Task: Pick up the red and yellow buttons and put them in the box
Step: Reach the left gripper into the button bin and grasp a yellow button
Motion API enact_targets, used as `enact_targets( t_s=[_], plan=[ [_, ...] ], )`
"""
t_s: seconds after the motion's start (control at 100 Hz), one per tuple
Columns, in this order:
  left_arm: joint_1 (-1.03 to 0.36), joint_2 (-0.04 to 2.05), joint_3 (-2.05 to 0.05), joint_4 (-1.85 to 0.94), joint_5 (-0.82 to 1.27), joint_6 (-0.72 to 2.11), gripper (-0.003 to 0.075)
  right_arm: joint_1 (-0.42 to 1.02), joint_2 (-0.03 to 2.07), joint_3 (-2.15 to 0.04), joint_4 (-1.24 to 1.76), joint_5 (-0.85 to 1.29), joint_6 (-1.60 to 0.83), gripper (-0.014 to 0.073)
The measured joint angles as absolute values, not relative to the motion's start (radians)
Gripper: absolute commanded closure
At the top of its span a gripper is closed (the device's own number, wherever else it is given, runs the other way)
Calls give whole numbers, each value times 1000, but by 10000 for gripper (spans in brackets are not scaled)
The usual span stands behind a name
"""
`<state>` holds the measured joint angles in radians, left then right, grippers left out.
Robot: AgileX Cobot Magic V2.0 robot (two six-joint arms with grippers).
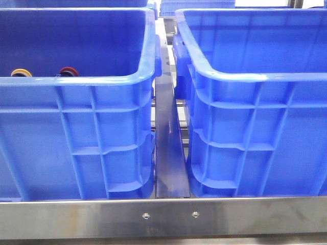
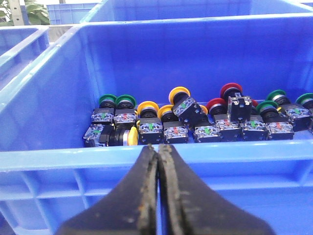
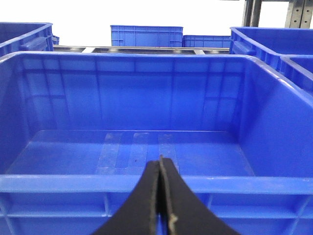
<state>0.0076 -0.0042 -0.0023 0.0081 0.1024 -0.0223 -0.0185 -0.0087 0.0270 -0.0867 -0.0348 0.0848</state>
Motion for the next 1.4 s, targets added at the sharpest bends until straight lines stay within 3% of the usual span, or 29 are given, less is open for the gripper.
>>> enact_targets(
  t_s=[0.83,1.15,1.4],
  plan=[
    [8,-4,-20,6,110,-22,739,-18,-9,27,-87,-35,85,661],
    [8,15,-298,0,332,-22,739,-18,-9,27,-87,-35,85,661],
    [8,263,-525,0,519,-22,720,-18,-9,27,-87,-35,85,661]
  ],
)
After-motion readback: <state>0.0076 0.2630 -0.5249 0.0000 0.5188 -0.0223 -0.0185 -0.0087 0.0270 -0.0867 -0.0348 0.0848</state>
